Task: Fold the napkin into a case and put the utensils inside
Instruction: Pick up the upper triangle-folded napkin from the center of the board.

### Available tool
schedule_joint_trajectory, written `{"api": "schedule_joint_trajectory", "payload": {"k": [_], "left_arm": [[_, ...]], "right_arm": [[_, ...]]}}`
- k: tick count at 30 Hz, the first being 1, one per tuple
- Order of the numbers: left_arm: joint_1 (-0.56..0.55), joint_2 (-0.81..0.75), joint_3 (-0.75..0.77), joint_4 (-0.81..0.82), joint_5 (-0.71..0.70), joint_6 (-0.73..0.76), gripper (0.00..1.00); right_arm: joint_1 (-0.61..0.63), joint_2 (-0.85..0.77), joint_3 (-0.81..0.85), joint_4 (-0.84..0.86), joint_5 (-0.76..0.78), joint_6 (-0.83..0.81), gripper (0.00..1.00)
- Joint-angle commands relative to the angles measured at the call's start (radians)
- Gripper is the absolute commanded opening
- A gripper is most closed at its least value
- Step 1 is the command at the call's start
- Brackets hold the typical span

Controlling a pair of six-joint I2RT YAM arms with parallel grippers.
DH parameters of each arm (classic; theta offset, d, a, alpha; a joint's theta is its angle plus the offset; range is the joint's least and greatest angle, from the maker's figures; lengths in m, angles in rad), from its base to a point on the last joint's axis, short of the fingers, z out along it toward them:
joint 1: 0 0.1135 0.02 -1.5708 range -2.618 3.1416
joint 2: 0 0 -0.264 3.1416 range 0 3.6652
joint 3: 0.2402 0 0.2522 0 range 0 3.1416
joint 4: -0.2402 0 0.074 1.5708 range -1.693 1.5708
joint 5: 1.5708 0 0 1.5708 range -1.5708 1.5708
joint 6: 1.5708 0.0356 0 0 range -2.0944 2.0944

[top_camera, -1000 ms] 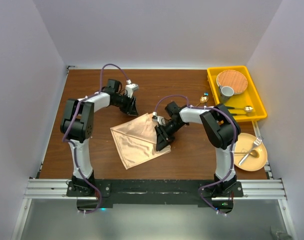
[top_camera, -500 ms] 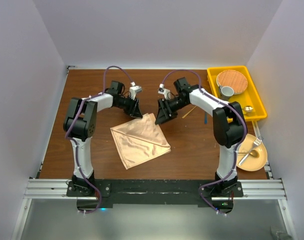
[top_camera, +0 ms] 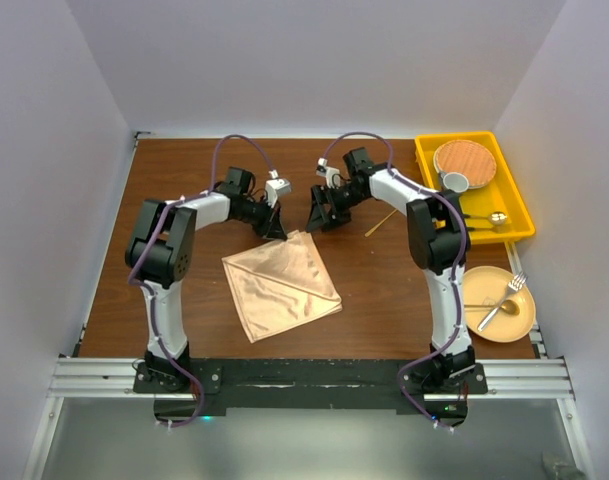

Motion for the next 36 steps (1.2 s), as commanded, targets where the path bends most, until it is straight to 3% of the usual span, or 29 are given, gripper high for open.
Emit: {"api": "schedule_joint_trajectory", "payload": {"k": [1, 11, 17, 20, 23, 24, 25, 27, 28, 30, 33, 36], "left_arm": [[-0.022, -0.107, -0.048, 0.066, -0.006, 0.086, 0.0], [-0.052, -0.159, -0.083, 0.075, -0.009, 0.169, 0.0], [-0.052, -0.161, -0.08, 0.072, 0.0, 0.185, 0.0], [-0.052, -0.164, -0.083, 0.078, 0.01, 0.185, 0.0], [-0.052, -0.168, -0.087, 0.083, 0.014, 0.185, 0.0], [-0.052, -0.17, -0.087, 0.072, 0.013, 0.189, 0.0], [-0.052, -0.173, -0.082, 0.063, 0.01, 0.195, 0.0], [-0.034, -0.185, -0.076, 0.016, 0.005, 0.194, 0.1], [-0.019, -0.184, -0.061, -0.015, 0.016, 0.2, 0.29], [0.05, -0.165, -0.01, -0.15, 0.06, 0.233, 0.54], [0.144, -0.127, 0.047, -0.334, 0.109, 0.327, 0.72], [0.184, -0.113, 0.064, -0.441, 0.112, 0.425, 0.74]], "right_arm": [[0.003, 0.031, 0.05, 0.053, -0.024, -0.009, 0.85], [0.029, 0.058, 0.021, 0.096, -0.202, -0.008, 0.81], [0.045, 0.043, -0.016, 0.101, -0.238, -0.023, 0.69], [0.052, 0.044, -0.024, 0.098, -0.23, -0.034, 0.58], [0.052, 0.051, -0.017, 0.096, -0.229, -0.029, 0.38], [0.052, 0.048, -0.013, 0.095, -0.226, -0.029, 0.26], [0.051, 0.046, -0.011, 0.082, -0.221, -0.037, 0.2], [0.051, 0.032, -0.016, 0.075, -0.207, -0.044, 0.04], [0.052, 0.011, -0.02, 0.076, -0.203, -0.046, 0.0], [0.052, -0.017, -0.042, 0.085, -0.198, -0.046, 0.0], [0.06, -0.06, -0.063, 0.095, -0.201, -0.093, 0.0], [0.066, -0.094, -0.085, 0.095, -0.218, -0.121, 0.0]]}}
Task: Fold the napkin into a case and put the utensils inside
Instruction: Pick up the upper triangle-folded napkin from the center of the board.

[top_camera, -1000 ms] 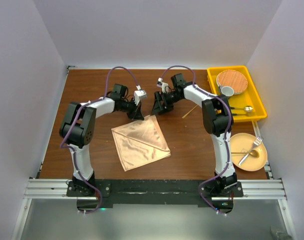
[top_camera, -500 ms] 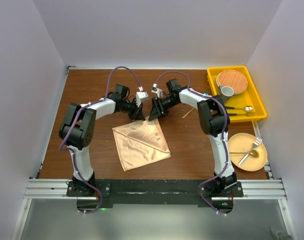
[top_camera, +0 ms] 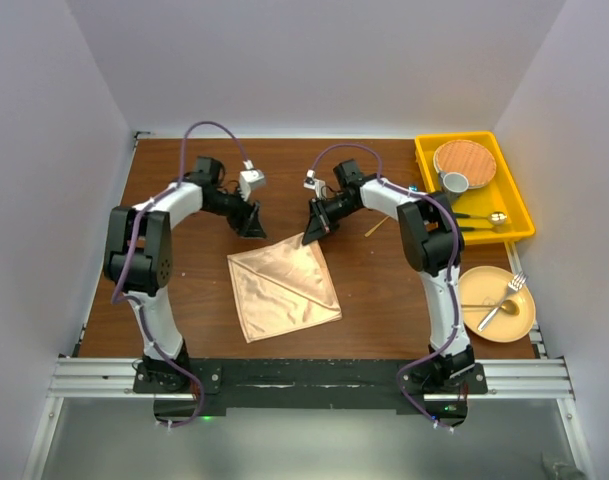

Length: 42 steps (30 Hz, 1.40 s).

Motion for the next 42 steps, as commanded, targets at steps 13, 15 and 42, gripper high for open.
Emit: {"api": "schedule_joint_trajectory", "payload": {"k": [13, 15, 42], "left_arm": [[0.08, 0.134, 0.093, -0.425, 0.124, 0.347, 0.73], [0.083, 0.139, 0.084, -0.428, 0.118, 0.355, 0.72], [0.145, 0.013, 0.11, -0.395, 0.066, 0.332, 0.0]], "right_arm": [[0.038, -0.238, -0.072, -0.012, -0.041, -0.169, 0.0], [0.04, -0.25, -0.08, -0.02, -0.047, -0.181, 0.0], [0.023, -0.402, -0.066, -0.026, 0.085, -0.253, 0.0]]}}
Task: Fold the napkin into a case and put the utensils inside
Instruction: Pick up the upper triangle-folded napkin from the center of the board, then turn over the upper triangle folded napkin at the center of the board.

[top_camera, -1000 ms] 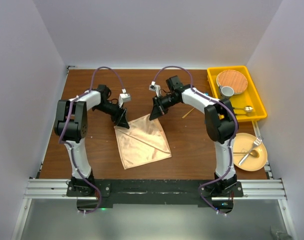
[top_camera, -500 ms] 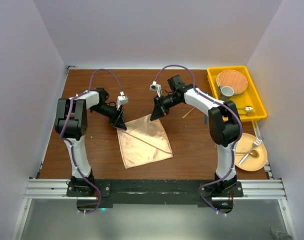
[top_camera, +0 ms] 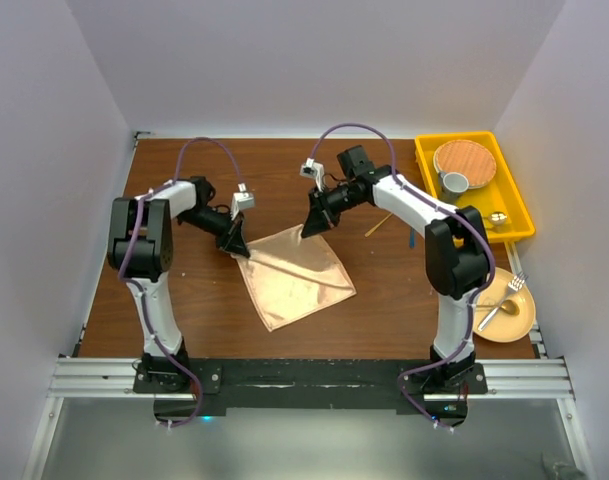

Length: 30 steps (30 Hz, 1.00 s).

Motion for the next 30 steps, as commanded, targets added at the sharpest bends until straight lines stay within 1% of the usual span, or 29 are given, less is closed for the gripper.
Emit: {"api": "schedule_joint_trajectory", "payload": {"k": [1, 3, 4, 6, 7, 8, 10, 12, 13, 14, 15, 16, 17, 18, 19, 20, 21, 22, 23, 24, 25, 26, 27, 28, 30], "left_arm": [[0.02, -0.184, 0.043, 0.214, -0.028, -0.187, 0.0], [0.02, -0.234, 0.051, 0.319, -0.075, -0.268, 0.0], [0.02, -0.272, 0.056, 0.428, -0.097, -0.349, 0.0], [0.02, -0.291, 0.098, 0.517, -0.173, -0.416, 0.0], [0.018, -0.292, 0.155, 0.568, -0.198, -0.45, 0.0], [0.018, -0.292, 0.183, 0.596, -0.261, -0.462, 0.0], [0.018, -0.301, 0.236, 0.696, -0.321, -0.488, 0.0], [0.018, -0.318, 0.246, 0.758, -0.394, -0.482, 0.0], [0.013, -0.34, 0.232, 0.812, -0.413, -0.464, 0.0], [0.012, -0.352, 0.218, 0.833, -0.445, -0.444, 0.0], [0.003, -0.382, 0.196, 0.873, -0.462, -0.397, 0.0], [-0.002, -0.399, 0.125, 0.899, -0.502, -0.373, 0.0], [-0.007, -0.421, 0.079, 0.928, -0.511, -0.352, 0.0], [-0.019, -0.459, 0.033, 0.964, -0.517, -0.292, 0.0], [-0.023, -0.481, -0.069, 0.987, -0.53, -0.263, 0.0], [-0.031, -0.505, -0.129, 1.029, -0.536, -0.237, 0.0], [-0.048, -0.548, -0.188, 1.068, -0.537, -0.174, 0.0], [-0.059, -0.567, -0.298, 1.079, -0.543, -0.146, 0.0], [-0.068, -0.583, -0.349, 1.084, -0.546, -0.117, 0.0], [-0.082, -0.612, -0.44, 1.094, -0.554, -0.076, 0.0], [-0.086, -0.626, -0.482, 1.099, -0.562, -0.066, 0.0], [-0.089, -0.637, -0.519, 1.097, -0.563, -0.057, 0.0], [-0.095, -0.659, -0.58, 1.081, -0.566, -0.036, 0.0], [-0.099, -0.669, -0.61, 1.076, -0.573, -0.03, 0.0], [-0.103, -0.714, -0.68, 1.059, -0.571, -0.022, 0.0]], "right_arm": [[-0.021, -0.099, 0.063, 0.026, 0.111, -0.058, 0.0], [-0.049, -0.102, 0.099, 0.073, 0.154, -0.066, 0.0], [-0.058, -0.094, 0.143, 0.093, 0.198, -0.069, 0.0], [-0.083, -0.082, 0.2, 0.156, 0.246, -0.092, 0.0], [-0.094, -0.065, 0.258, 0.179, 0.284, -0.099, 0.0], [-0.103, -0.056, 0.284, 0.243, 0.303, -0.109, 0.0], [-0.117, -0.041, 0.335, 0.318, 0.362, -0.121, 0.0], [-0.118, -0.045, 0.337, 0.452, 0.404, -0.153, 0.0], [-0.118, -0.064, 0.299, 0.504, 0.436, -0.165, 0.0], [-0.118, -0.074, 0.271, 0.599, 0.447, -0.194, 0.0], [-0.117, -0.085, 0.204, 0.659, 0.447, -0.211, 0.0], [-0.114, -0.114, 0.162, 0.705, 0.446, -0.228, 0.0], [-0.103, -0.131, 0.113, 0.801, 0.447, -0.289, 0.0], [-0.095, -0.149, -0.004, 0.855, 0.452, -0.328, 0.0], [-0.088, -0.165, -0.06, 0.906, 0.447, -0.364, 0.0], [-0.071, -0.191, -0.118, 0.981, 0.438, -0.441, 0.0], [-0.06, -0.205, -0.228, 1.01, 0.436, -0.476, 0.0], [-0.049, -0.218, -0.284, 1.038, 0.427, -0.51, 0.0], [-0.022, -0.249, -0.342, 1.081, 0.404, -0.602, 0.0], [-0.008, -0.261, -0.452, 1.109, 0.398, -0.642, 0.0], [0.006, -0.275, -0.5, 1.124, 0.387, -0.68, 0.0], [0.033, -0.289, -0.543, 1.132, 0.377, -0.754, 0.0], [0.049, -0.315, -0.618, 1.132, 0.357, -0.783, 0.0], [0.061, -0.33, -0.651, 1.124, 0.346, -0.849, 0.0], [0.095, -0.375, -0.741, 1.11, 0.312, -0.895, 0.0]]}}
